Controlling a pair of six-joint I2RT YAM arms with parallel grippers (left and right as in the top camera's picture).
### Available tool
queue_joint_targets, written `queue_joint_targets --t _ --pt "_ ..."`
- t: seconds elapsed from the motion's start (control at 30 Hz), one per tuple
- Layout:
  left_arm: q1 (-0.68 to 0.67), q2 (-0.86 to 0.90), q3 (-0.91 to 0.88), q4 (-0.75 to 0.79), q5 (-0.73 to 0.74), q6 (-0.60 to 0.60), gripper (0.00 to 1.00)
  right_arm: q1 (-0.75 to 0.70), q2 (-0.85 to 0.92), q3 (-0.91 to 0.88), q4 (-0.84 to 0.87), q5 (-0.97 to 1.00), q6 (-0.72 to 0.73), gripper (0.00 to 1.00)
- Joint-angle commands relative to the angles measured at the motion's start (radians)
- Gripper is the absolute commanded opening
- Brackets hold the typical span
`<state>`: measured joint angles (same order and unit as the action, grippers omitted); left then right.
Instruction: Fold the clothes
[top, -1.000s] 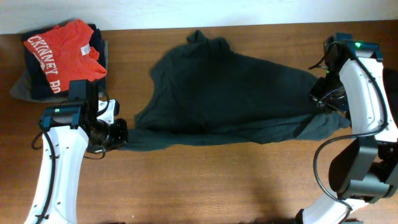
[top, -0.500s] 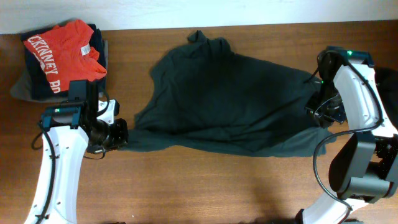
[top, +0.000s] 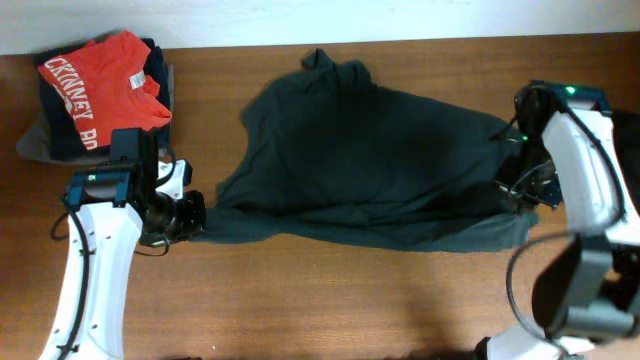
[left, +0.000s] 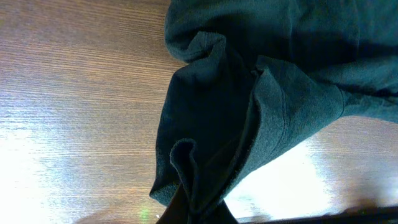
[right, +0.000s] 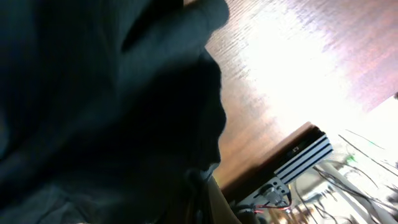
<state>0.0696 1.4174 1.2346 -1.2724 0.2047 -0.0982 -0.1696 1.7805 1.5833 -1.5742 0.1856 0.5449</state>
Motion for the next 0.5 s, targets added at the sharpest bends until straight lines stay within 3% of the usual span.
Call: queue_joint_targets --t 0.0,0.47 --pt "-0.002 -0.014 0.014 -0.005 -0.011 -0.006 0.01 -0.001 -0.154 -0.02 -0.018 -0.002 0.005 0.04" --pt "-0.004 -0.013 0.014 0.042 -0.01 -0.006 0.01 -0.001 -0.573 -0.304 -0.05 -0.093 0.014 0.04"
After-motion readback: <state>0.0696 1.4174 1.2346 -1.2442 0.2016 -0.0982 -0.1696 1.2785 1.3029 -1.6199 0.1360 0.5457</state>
